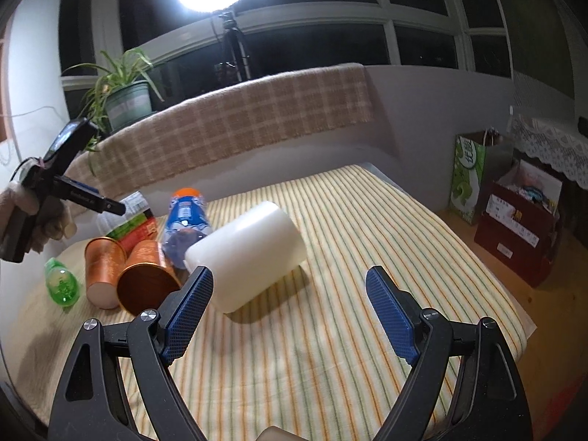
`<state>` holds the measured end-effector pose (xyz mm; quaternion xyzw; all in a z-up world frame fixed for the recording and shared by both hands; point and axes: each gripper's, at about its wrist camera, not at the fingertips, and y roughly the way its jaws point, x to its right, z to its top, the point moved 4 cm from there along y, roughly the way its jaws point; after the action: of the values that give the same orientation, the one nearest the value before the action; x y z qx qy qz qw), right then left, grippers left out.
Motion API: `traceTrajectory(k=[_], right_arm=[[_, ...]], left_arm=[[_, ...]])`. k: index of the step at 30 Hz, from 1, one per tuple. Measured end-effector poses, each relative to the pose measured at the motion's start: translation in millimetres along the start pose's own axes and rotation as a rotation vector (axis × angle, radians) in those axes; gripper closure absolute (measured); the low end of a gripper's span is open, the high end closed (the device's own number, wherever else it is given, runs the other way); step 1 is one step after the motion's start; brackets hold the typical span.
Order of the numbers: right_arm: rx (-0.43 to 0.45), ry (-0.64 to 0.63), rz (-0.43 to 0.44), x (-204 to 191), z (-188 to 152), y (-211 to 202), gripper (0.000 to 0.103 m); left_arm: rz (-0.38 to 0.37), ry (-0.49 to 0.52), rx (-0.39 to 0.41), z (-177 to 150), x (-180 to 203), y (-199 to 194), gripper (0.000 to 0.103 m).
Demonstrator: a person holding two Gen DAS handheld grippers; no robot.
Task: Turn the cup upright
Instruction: 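Reach the left tool to the lying green-and-white tea bottle and grasp it, then lift the tea bottle with the left tool and rotate it upright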
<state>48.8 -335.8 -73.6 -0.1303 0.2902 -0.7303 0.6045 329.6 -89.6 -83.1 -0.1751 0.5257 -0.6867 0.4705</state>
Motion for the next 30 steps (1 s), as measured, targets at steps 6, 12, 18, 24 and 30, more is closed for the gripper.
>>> traceTrajectory(k=[6, 12, 18, 24, 30], right_arm=[[-0.005, 0.033, -0.014, 10.8, 1.1, 6.4, 0.018], [-0.021, 0.056, -0.016, 18.7, -0.4, 11.4, 0.018], [-0.026, 0.082, -0.027, 27.1, -0.3, 13.4, 0.018], [-0.040, 0.112, -0.033, 34.8, -1.2, 16.0, 0.018], [-0.057, 0.136, -0.028, 38.8, -3.1, 17.2, 0.018]], left_arm=[[0.018, 0.073, -0.100, 4.3, -1.0, 21.0, 0.000], [0.035, 0.096, -0.156, 13.7, 3.7, 43.2, 0.000], [0.037, 0.123, -0.187, 10.4, 12.5, 63.4, 0.000], [0.032, 0.142, -0.197, 8.0, 21.2, 73.4, 0.014], [0.074, 0.163, -0.169, 8.8, 40.8, 71.6, 0.015]])
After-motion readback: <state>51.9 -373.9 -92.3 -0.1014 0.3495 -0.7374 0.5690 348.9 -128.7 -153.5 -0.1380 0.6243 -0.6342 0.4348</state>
